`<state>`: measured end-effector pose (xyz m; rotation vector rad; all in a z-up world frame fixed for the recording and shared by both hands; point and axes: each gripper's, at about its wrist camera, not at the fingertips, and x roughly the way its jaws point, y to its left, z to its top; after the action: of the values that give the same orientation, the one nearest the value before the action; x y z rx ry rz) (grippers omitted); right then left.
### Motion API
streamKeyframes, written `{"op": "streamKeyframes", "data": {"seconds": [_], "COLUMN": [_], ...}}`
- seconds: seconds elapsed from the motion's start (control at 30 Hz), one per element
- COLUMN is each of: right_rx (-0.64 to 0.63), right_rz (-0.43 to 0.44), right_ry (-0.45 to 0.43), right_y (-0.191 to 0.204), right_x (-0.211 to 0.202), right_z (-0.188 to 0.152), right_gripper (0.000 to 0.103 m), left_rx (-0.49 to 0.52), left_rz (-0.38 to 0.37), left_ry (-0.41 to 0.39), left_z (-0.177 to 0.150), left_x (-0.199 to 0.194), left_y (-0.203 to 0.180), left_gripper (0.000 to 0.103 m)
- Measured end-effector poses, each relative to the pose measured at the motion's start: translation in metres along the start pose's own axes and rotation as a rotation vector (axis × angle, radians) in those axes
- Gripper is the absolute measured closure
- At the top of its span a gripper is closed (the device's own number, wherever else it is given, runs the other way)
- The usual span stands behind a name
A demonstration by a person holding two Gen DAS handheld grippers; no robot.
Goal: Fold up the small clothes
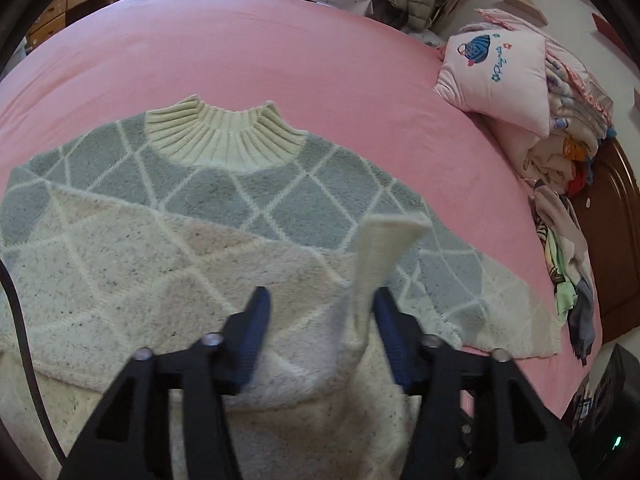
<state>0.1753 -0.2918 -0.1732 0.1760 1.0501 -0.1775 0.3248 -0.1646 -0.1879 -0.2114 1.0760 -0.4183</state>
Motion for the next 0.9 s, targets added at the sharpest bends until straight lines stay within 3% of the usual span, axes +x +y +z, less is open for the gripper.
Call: {"op": "streamKeyframes", "data": {"seconds": [0.17, 0.3, 0.43, 0.57, 0.73, 0.9], "right_rx": [0.014, 0.052, 0.075, 0.085, 0.141, 0.160], "right_rz": [0.057, 0.124, 0.154, 0.117, 0.119, 0.151], "right_ry": [-0.003, -0.006, -0.013, -0.010, 0.033, 0.082], "right_y": [0.001, 0.002, 0.004, -0.006, -0.031, -0.037], "right_x": [0.004, 0.006, 0.002, 0.003, 0.016, 0.034], "right_z": [0.013, 0.025, 0.032, 0.036, 0.043, 0.048], "right_gripper": [0.058, 0.052, 0.040, 0.037, 0.037, 0.037], "left_rx": [0.001, 0.035, 0.085, 0.079, -0.034, -0.122], "left_rz": [0.047, 0.168, 0.351, 0.468, 0.437, 0.361], "left_ry": [-0.037, -0.104, -0.156, -0.115, -0.014, -0.002], "left_z": [0.000, -0.004, -0.021, -0.041, -0.058, -0.066], "left_x": [-0.036, -0.082, -0.118, -0.132, -0.120, -0.109], "left_y": [0.034, 0.072, 0.113, 0.163, 0.212, 0.232], "left_gripper": [0.044, 0.037, 0.031, 0.031, 0.031, 0.031]}}
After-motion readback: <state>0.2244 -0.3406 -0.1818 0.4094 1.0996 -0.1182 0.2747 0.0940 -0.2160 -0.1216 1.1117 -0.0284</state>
